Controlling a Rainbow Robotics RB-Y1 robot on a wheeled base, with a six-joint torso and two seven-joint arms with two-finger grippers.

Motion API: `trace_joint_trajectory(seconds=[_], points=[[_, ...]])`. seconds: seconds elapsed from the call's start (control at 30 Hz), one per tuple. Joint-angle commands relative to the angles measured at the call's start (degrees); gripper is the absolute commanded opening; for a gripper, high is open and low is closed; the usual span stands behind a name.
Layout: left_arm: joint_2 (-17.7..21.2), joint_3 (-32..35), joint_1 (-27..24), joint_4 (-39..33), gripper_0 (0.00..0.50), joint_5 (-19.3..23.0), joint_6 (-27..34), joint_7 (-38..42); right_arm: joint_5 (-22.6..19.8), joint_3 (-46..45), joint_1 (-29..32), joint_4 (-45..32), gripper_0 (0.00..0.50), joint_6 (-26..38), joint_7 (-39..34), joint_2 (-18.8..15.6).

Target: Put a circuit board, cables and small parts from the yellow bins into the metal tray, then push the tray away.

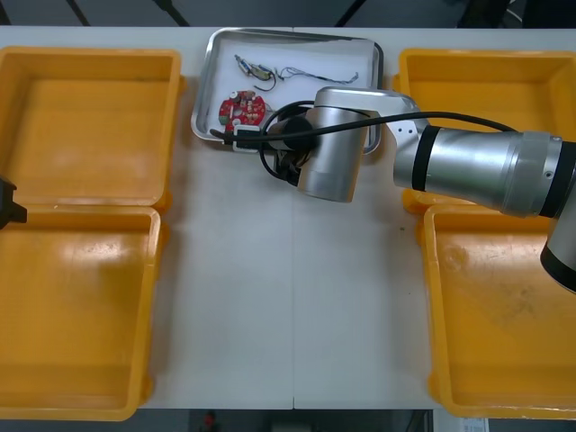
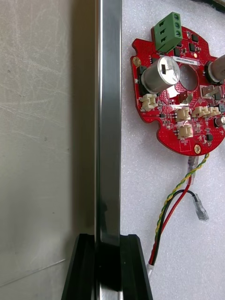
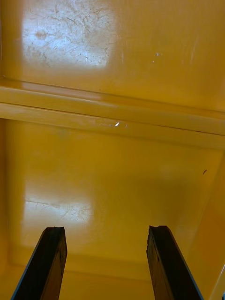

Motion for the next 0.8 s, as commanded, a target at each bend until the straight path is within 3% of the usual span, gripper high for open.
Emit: trace_joint_trajectory(seconds=[0.03,0.2,0.27,0.37,0.4,0.43,0.47,0.8], points=[[1.36,-0.43,0.48,-0.13,0.5,0.16,0.24,-1.56,0.51,0.39,-1.02,0.27,0.0,-1.17,1.82,0.6],[1.36,-0.43,0.48,-0.13,0.5,0.16,0.24,-1.56,0.51,0.39,-1.11,0.18,0.0,-1.25,1.91,0.6],[1.36,-0.43,0.48,-0.13,0.5,0.16,0.24,-1.56,0.51,0.39,-1.2,0.18,0.09,-1.17,1.91,0.6],[1.36,-0.43,0.48,-0.13,0.5,0.16,0.24,-1.56,0.51,0.39,-1.55,0.27,0.315,-1.08,1.91,0.6],[1.36,-0.43,0.48,-0.13,0.5,0.16,0.24,-1.56,0.51,0.39,-1.63,0.18,0.368,-1.08,1.82,0.6],[1.36,-0.43,0.48,-0.13,0.5,0.16,0.24,-1.56,0.51,0.39,-1.81,0.18,0.462,-0.9,1.65,0.51],[1.36,-0.43,0.48,-0.13,0.5,0.16,0.24,-1.56,0.51,0.39,-2.07,0.01,0.5,-0.46,1.56,0.51],[1.36,-0.43,0.48,-0.13,0.5,0.16,0.24,-1.56,0.16,-4.71,-2.78,-5.09,0.5,9.47,1.65,0.07]])
